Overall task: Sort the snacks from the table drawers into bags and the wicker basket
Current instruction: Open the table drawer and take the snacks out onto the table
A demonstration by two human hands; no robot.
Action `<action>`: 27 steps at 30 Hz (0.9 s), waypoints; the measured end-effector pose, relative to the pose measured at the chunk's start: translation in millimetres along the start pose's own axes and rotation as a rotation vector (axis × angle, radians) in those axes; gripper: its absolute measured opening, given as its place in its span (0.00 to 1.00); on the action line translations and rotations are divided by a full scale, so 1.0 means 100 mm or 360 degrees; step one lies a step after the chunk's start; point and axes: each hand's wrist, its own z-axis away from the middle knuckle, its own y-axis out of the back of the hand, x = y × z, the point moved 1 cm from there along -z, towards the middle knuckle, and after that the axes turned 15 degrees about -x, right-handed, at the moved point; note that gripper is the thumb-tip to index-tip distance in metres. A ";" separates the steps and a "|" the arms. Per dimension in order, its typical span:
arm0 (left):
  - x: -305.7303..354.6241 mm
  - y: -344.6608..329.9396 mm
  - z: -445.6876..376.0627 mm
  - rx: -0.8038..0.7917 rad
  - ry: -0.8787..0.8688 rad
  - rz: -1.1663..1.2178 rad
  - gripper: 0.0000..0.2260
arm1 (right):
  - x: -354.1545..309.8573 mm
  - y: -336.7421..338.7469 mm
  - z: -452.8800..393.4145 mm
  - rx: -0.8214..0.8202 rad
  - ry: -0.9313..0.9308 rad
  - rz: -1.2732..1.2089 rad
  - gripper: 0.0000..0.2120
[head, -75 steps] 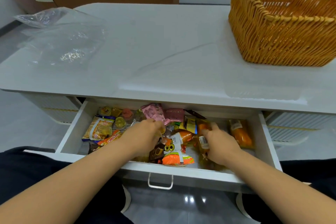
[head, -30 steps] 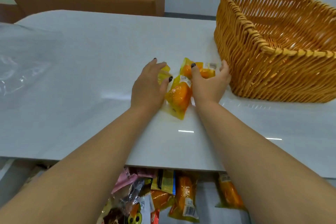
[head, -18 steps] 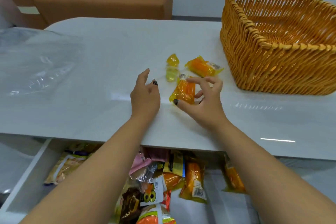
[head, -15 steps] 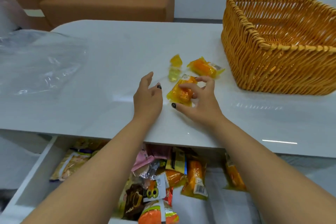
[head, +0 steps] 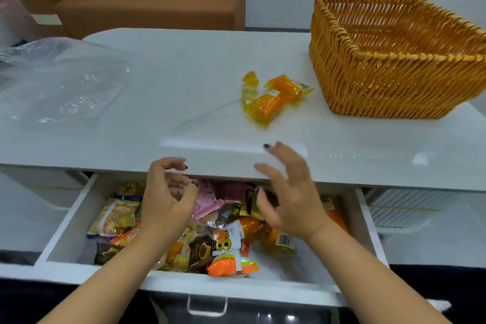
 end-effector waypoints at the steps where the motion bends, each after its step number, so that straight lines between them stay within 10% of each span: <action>1: -0.05 0.02 0.05 -0.0001 -0.0018 -0.0132 0.20 | -0.11 -0.08 0.06 -0.0064 0.0120 0.0008 0.14; 5: -0.11 0.01 0.12 -0.0020 -0.0086 -0.0457 0.18 | -0.34 -0.42 0.15 -0.0638 0.0290 -0.0031 0.08; 9: -0.29 0.00 0.15 -0.0243 0.0152 -0.0462 0.16 | -0.14 -0.45 0.34 -0.0934 -0.0289 -0.0119 0.13; 18: -0.65 -0.11 0.05 -0.1138 0.0700 -0.1042 0.42 | -0.12 -0.59 0.52 -0.1966 -0.1066 -0.0057 0.48; 27: -0.67 -0.09 -0.02 -0.0923 0.0542 -0.1014 0.27 | -0.08 -0.55 0.51 -0.1764 -0.1084 0.0010 0.32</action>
